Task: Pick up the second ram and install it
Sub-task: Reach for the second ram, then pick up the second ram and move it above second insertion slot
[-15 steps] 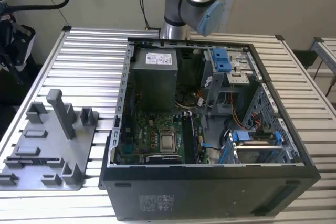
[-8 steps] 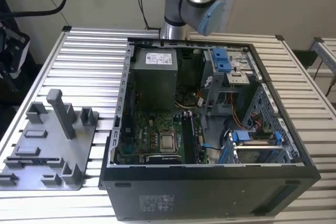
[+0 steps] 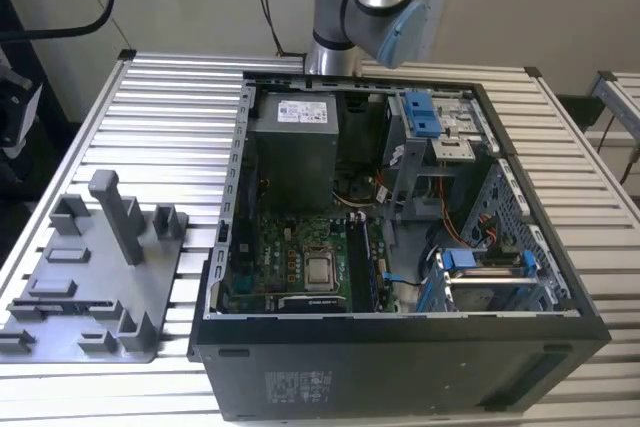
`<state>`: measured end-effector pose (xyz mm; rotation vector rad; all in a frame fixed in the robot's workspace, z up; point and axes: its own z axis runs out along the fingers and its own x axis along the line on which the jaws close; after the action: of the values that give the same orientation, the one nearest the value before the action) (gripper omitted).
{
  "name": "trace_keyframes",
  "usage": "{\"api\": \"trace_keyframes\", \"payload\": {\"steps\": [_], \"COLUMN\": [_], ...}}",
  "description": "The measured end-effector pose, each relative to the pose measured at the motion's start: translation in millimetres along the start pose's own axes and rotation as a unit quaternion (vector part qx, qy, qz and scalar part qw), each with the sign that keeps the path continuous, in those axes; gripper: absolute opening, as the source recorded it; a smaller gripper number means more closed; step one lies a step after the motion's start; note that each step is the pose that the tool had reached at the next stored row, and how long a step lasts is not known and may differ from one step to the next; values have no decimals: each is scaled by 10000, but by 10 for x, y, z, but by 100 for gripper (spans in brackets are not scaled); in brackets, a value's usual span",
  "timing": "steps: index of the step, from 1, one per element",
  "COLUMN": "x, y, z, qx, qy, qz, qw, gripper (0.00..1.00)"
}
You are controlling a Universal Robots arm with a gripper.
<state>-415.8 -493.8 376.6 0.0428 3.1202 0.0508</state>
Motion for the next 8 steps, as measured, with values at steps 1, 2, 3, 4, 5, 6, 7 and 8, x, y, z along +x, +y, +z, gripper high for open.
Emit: {"api": "trace_keyframes", "payload": {"steps": [1,2,3,4,5,6,7,8], "x": [4,7,9,10,11,11,12,12], "y": [-19,-37,-51,-59,-59,-61,-63,-63], "z": [0,0,-1,-1,-1,-1,-1,-1], "qx": [0,0,1,1,1,1,0,1], "qy": [1,1,1,1,1,1,1,1], "qz": [-1,-2,-3,-3,-2,-2,-2,-3], "qw": [10000,10000,10000,10000,10000,10000,10000,10000], "gripper": [11,11,11,11,11,11,11,11]}}
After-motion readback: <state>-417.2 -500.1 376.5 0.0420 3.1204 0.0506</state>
